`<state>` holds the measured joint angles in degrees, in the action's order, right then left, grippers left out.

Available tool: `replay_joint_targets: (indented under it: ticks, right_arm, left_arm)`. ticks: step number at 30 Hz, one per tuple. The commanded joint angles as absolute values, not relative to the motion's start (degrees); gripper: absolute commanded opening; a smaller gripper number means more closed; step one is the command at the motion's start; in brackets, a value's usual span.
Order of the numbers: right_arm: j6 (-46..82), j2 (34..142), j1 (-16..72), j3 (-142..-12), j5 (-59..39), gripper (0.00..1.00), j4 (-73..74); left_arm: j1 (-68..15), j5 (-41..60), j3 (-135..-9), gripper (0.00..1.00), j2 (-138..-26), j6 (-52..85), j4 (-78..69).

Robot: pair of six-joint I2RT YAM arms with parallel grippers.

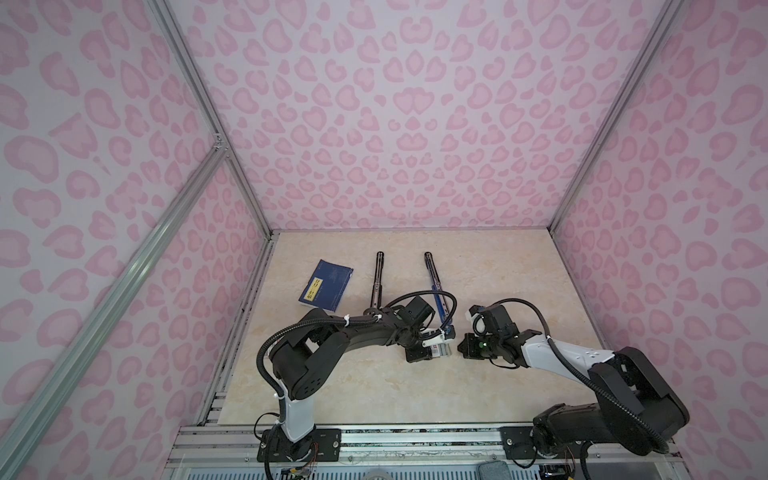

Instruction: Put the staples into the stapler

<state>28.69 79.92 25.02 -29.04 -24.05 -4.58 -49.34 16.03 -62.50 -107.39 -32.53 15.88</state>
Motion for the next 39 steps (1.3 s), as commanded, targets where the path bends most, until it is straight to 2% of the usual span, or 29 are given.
replay_joint_targets:
  ticks: [1, 2, 4, 6, 14, 24, 34, 39]
  right_arm:
    - [28.66, 80.48, 24.94, -28.49, -24.92, 0.0, -4.1]
    - [29.21, 80.38, 24.96, -28.31, -25.72, 0.0, -3.35]
    - [30.56, 79.59, 24.95, -27.79, -26.74, 0.14, -1.65]
    - [31.76, 78.33, 24.97, -27.27, -27.17, 0.23, -0.23]
    - [33.02, 78.02, 26.32, -27.57, -28.93, 0.32, 2.75]
    - [31.91, 82.35, 28.24, -28.71, -26.37, 0.25, 1.08]
    - [29.44, 83.18, 28.2, -29.14, -22.76, 0.0, -2.92]
    - [29.35, 82.7, 27.82, -29.01, -22.93, 0.0, -2.81]
  left_arm:
    - [-49.33, 15.18, -62.83, 0.44, -107.84, -32.5, 19.16]
    - [-49.39, 15.2, -62.91, 0.44, -107.84, -32.44, 19.16]
    - [-49.32, 15.21, -63.08, 0.44, -107.84, -32.43, 19.25]
    - [-49.36, 15.12, -63.04, 0.44, -107.67, -32.39, 19.34]
    - [-49.38, 15.29, -63.19, 0.48, -107.57, -32.25, 19.49]
    - [-49.68, 14.29, -62.85, 0.49, -107.39, -32.5, 20.34]
    - [-50.11, 11.95, -62.75, 0.49, -107.57, -32.56, 21.19]
    - [-50.19, 11.25, -63.1, 0.47, -108.08, -32.77, 21.66]
